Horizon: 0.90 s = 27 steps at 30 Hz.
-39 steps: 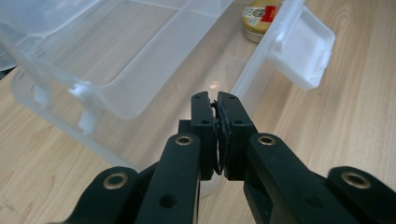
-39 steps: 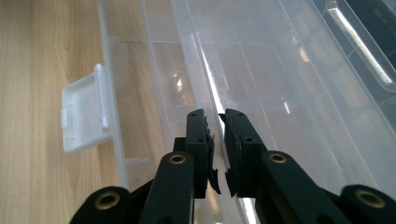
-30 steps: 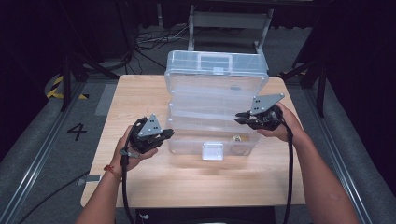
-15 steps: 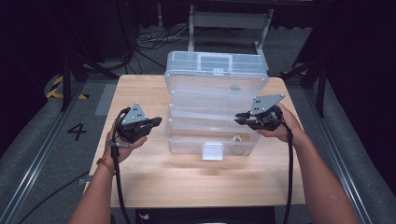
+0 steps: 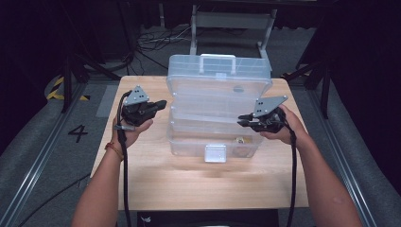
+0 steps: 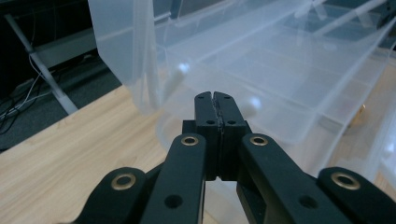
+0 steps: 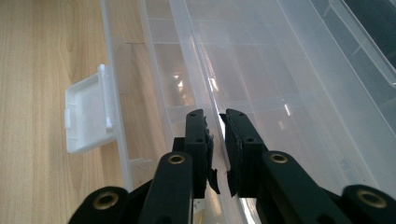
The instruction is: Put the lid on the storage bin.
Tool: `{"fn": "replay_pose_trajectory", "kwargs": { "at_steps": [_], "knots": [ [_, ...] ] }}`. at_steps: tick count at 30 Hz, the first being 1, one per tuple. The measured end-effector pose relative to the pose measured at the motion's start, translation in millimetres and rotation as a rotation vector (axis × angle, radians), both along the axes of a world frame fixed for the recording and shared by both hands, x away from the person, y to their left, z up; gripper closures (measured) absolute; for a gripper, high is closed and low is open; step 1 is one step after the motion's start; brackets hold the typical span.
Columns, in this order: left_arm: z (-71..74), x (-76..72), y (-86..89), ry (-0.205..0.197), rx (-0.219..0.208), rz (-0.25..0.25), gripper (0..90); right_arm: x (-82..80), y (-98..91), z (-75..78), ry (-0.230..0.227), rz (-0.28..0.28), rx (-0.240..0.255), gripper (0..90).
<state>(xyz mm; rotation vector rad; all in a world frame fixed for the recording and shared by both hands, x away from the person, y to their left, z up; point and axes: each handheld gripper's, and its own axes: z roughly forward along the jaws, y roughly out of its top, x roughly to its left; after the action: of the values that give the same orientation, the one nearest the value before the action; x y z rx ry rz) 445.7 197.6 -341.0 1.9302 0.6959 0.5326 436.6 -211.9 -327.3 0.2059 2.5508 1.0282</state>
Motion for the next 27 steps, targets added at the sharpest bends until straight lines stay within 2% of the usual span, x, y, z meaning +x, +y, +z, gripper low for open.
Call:
{"fn": "replay_pose_trajectory", "kwargs": {
  "at_steps": [3, 6, 8, 10, 12, 14, 17, 27],
  "knots": [
    [5.3, 6.5, -3.6, -0.009, 0.006, 0.023, 90.0, -0.3, -0.5, -0.2, -0.002, 0.001, -0.001, 80.2],
    [9.0, 11.1, -3.9, -0.017, -0.009, 0.038, 90.0, -0.7, -0.8, -0.6, -0.001, 0.001, 0.000, 80.1],
    [10.5, 12.6, -4.6, -0.007, -0.019, 0.049, 90.0, -0.8, -0.8, -0.8, 0.001, 0.001, 0.000, 80.1],
    [12.6, 15.2, -3.7, -0.014, -0.014, 0.055, 90.0, -0.7, -1.0, -0.8, 0.002, 0.003, 0.000, 80.1],
    [13.7, 16.6, -4.4, 0.000, -0.028, 0.061, 90.0, -0.8, -1.1, -0.8, 0.002, 0.003, 0.000, 80.1],
    [15.5, 18.6, -4.1, -0.012, -0.019, 0.061, 90.0, -1.1, -1.0, -1.1, 0.002, 0.002, 0.001, 80.1],
    [15.1, 19.1, -6.4, -0.009, -0.012, 0.064, 90.0, -1.7, -0.9, -1.8, 0.001, 0.001, 0.003, 80.1],
    [16.7, 20.0, -6.8, -0.010, -0.028, 0.064, 90.0, -2.5, -0.9, -2.2, -0.002, 0.000, -0.002, 79.9]
  ]
}}
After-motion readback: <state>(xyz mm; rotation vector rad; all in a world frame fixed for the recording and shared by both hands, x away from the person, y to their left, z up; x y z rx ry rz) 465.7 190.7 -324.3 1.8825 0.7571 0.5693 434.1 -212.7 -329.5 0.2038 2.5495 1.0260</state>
